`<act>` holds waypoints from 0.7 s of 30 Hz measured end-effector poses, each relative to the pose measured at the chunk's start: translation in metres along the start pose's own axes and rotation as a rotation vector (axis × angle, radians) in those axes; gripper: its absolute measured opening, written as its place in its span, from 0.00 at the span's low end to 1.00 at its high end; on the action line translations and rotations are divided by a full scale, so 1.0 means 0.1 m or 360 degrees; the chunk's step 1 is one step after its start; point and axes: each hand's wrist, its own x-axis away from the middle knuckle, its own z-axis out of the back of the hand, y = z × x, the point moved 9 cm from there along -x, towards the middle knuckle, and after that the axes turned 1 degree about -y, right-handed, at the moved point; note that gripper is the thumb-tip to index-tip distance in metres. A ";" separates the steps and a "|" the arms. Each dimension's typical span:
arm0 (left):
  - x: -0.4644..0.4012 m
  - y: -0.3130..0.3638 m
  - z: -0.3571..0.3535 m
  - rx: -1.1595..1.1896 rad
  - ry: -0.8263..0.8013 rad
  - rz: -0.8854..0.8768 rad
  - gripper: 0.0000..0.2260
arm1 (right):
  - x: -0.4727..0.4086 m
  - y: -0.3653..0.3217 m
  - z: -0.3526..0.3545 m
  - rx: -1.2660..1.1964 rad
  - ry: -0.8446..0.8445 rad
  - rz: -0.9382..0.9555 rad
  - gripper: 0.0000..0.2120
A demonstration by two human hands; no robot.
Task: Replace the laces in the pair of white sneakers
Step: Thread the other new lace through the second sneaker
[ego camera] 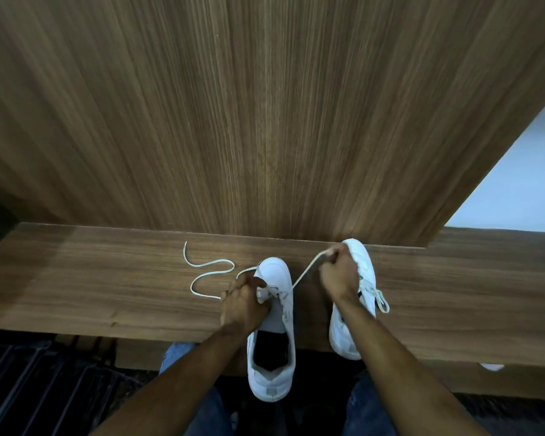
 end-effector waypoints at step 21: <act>0.08 -0.18 -0.09 0.0045 -0.0189 0.0352 0.14 | 0.25 0.09 -0.47 0.0035 -0.0360 0.0136 0.12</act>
